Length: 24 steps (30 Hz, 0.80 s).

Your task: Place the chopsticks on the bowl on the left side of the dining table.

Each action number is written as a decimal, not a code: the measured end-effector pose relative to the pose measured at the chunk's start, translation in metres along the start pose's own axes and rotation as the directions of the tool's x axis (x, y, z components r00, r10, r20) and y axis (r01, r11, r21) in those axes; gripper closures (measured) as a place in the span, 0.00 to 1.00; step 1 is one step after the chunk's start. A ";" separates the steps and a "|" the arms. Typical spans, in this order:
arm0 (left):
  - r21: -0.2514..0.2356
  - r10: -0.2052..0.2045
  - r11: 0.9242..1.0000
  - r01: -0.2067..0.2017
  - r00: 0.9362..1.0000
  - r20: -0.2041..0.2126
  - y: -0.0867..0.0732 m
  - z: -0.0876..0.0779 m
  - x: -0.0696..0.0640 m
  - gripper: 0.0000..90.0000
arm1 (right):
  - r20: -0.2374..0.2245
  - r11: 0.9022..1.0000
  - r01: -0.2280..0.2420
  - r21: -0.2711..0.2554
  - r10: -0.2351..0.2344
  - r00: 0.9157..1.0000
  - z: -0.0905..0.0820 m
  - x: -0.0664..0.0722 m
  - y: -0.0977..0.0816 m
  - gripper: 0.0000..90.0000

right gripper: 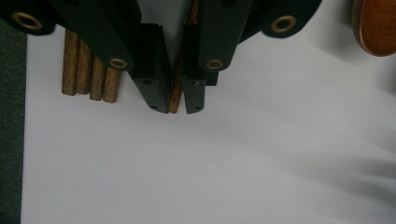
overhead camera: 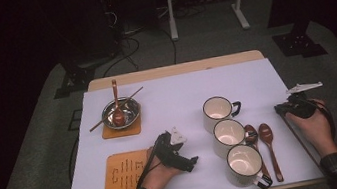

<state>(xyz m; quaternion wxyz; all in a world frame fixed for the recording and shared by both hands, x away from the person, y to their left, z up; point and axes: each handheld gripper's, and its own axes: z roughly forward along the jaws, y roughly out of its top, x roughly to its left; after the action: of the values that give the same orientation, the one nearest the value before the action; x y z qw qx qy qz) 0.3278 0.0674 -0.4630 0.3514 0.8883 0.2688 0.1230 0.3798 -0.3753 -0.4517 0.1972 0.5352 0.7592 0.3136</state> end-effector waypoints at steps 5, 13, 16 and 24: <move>0.000 0.000 1.000 0.000 1.000 0.000 0.000 0.000 0.000 0.00 | -0.004 1.000 -0.006 0.002 0.006 1.000 0.000 0.000 0.001 0.92; 0.001 0.000 1.000 0.000 1.000 0.000 0.000 0.000 0.000 0.00 | -0.019 1.000 -0.011 0.002 0.011 1.000 0.001 0.001 0.003 0.92; 0.000 0.000 1.000 0.000 1.000 0.000 0.000 0.000 0.000 0.00 | -0.025 1.000 -0.006 0.002 0.006 1.000 0.002 0.003 0.004 0.92; 0.000 0.000 1.000 0.000 1.000 0.000 0.000 0.000 0.000 0.00 | -0.052 1.000 0.005 -0.013 -0.005 0.999 0.005 0.011 0.013 0.92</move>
<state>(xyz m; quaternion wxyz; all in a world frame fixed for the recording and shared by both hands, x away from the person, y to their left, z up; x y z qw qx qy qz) 0.3278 0.0673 -0.4630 0.3512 0.8884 0.2688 0.1230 0.3881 -0.3608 -0.4459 0.1817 0.5238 0.7633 0.3316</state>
